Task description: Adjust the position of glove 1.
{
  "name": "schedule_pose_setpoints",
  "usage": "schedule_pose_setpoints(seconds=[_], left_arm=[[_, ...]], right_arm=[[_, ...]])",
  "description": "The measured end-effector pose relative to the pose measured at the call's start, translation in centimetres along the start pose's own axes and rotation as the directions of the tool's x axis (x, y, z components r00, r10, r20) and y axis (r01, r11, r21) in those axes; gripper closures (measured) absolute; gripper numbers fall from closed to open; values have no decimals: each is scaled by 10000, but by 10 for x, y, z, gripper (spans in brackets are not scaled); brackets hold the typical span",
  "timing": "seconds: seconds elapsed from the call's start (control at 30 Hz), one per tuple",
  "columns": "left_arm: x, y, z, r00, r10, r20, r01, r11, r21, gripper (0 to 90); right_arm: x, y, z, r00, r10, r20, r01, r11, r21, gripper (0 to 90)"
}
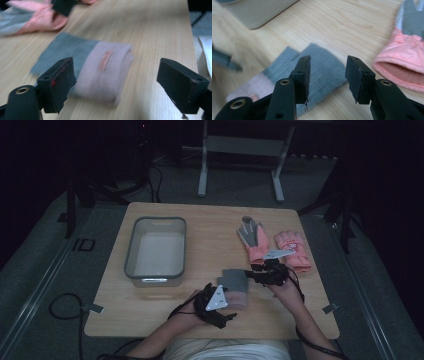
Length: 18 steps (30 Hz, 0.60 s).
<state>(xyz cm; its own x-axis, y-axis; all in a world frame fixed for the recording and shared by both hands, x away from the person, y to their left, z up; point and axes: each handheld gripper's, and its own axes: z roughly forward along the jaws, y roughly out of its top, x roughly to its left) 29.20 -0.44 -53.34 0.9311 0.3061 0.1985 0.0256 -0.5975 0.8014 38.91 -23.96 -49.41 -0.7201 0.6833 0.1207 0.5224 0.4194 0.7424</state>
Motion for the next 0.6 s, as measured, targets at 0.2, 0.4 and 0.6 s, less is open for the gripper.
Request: schedule_pose_setpoints(seconds=[0.2, 0.4, 0.6], left_arm=[[6, 6, 17, 9924, 1191, 310, -1209, 9908, 616, 304], [4, 1, 23, 9879, 1490, 427, -1525, 9834, 988, 365], [2, -2, 25, 9825, 1837, 322, -1862, 9757, 1159, 350]], right_arm=[[-12, -5, 15, 9955, 942, 81, -943, 9955, 83, 543], [-16, -12, 36, 9920, 1238, 248, -1249, 9909, 504, 483], [-15, -16, 51, 9908, 1330, 248, -1348, 9863, 949, 459]])
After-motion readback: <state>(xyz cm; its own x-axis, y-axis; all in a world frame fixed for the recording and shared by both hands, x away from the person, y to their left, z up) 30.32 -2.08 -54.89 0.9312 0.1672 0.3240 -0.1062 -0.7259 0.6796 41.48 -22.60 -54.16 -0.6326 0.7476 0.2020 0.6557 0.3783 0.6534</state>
